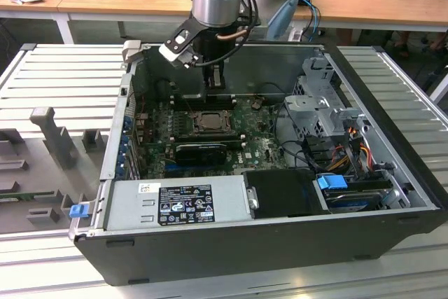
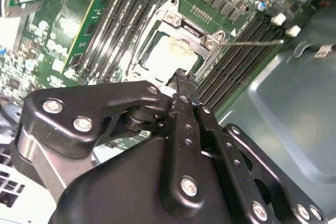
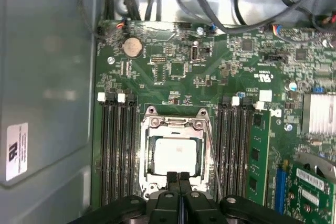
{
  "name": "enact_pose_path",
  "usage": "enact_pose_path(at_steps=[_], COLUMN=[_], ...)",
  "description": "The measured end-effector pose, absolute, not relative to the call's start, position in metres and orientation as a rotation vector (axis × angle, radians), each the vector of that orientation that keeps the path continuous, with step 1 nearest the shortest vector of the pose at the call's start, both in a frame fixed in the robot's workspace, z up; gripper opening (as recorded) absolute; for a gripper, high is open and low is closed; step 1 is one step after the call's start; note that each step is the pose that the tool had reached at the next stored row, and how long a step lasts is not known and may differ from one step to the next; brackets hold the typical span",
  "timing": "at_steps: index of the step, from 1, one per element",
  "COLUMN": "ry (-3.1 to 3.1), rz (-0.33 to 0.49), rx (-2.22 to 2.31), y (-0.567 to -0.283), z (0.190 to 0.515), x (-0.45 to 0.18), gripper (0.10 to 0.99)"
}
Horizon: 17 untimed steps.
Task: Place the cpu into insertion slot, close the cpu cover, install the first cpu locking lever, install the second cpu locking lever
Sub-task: 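Install the first cpu locking lever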
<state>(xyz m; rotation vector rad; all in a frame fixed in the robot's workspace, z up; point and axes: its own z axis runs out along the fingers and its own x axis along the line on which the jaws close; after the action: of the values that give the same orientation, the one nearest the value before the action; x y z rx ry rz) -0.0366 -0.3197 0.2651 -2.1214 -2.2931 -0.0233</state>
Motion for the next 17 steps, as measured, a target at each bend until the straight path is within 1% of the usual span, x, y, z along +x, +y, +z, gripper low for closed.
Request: enact_pose_path(at_steps=[4,17], ry=[-2.387,-2.457], rz=[-0.022,-0.021], rx=[-2.014,-1.928], y=[-0.3197,-0.3197], z=[0.2650,0.2650], x=[-0.0366,-0.0366], gripper=[0.106,0.106])
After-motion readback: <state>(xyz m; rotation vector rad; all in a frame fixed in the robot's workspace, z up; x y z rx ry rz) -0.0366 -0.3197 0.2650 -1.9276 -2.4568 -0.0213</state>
